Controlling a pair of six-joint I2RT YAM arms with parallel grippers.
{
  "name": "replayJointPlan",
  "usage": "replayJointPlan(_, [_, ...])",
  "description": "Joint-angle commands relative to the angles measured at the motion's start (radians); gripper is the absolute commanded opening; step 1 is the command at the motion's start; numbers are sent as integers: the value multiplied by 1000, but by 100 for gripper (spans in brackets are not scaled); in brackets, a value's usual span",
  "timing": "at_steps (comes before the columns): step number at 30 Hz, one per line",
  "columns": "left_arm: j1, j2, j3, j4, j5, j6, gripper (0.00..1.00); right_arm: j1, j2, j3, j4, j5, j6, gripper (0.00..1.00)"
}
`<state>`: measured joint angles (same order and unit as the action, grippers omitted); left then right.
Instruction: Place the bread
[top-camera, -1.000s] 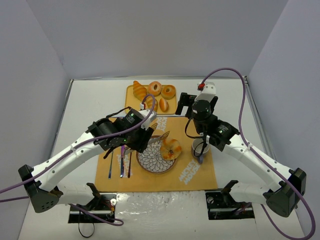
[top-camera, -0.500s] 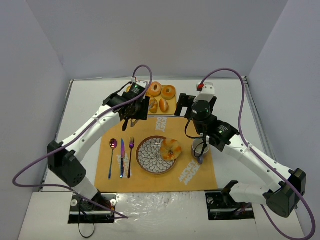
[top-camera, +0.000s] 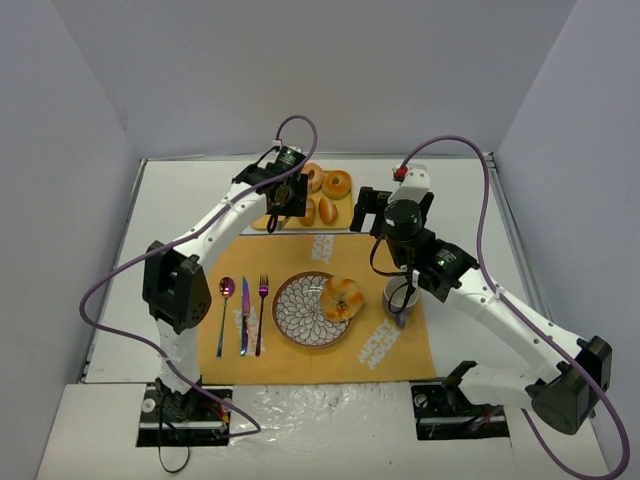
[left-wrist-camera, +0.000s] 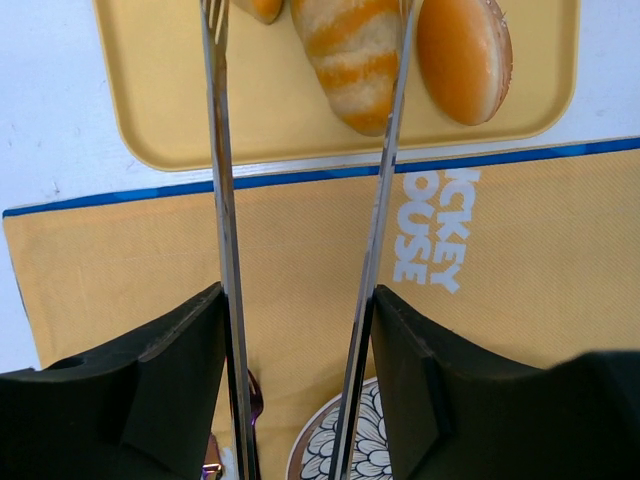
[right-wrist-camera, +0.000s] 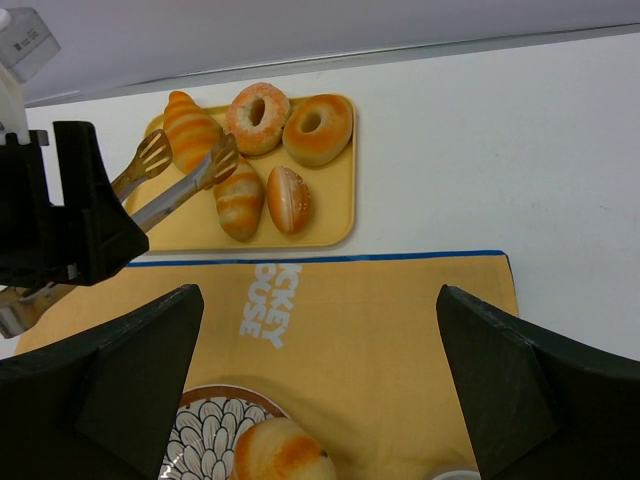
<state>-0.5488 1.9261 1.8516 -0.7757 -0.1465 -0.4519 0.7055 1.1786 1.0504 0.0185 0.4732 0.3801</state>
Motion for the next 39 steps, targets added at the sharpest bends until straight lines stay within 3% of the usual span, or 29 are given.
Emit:
replayJointPlan(1, [0,-7,64,32,10,-8,52,-8,-25,22,50,11,-7,100])
replayJointPlan(24, [-13,27,-38,93,79,-36,51,-8,-48,-3,38,18,11,100])
replayJointPlan(35, [-16,42,-77,105,84,-45,43,-8,-53,-12,38,18,20,100])
replayJointPlan(39, [-16,40,-81,105,86,-45,34,-8,-55,-15,37,17,23,100])
